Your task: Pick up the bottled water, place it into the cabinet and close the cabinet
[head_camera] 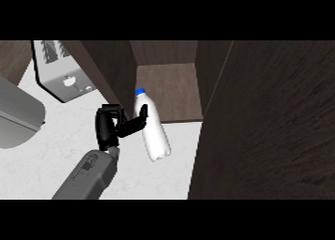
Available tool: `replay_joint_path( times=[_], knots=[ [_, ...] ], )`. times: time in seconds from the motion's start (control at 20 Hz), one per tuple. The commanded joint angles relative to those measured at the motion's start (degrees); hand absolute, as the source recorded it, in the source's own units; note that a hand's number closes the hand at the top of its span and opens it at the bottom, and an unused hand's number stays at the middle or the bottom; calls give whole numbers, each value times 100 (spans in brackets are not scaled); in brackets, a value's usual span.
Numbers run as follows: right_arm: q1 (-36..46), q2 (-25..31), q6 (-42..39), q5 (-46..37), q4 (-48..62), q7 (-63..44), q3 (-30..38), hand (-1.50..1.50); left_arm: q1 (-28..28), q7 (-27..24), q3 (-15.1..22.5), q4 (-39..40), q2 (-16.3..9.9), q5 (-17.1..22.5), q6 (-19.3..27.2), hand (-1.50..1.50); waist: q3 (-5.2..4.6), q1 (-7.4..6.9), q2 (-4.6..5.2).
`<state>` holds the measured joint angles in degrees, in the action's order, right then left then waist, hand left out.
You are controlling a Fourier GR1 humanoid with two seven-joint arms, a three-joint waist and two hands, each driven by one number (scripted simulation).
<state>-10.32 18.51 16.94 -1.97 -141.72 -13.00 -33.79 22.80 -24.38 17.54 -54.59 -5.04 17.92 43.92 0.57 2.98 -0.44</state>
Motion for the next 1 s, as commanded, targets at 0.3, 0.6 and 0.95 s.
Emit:
replay_joint_path(
  times=[0.3, 0.6, 0.95],
  knots=[
    [-94, 149, -156, 131, -199, 106, 88, -150, 1646, 371, 220, 960, 208, -416, 206, -150, -57, 324, 148],
    [-67, 129, -215, 283, -264, 170, 127, -150, 1575, 464, 197, 739, 24, -288, 130, -150, -62, 423, 180],
    [-117, 107, -243, 192, -221, 182, -60, -150, 1586, 567, 209, 546, 72, -82, 58, -150, -71, 431, 156]
  ],
)
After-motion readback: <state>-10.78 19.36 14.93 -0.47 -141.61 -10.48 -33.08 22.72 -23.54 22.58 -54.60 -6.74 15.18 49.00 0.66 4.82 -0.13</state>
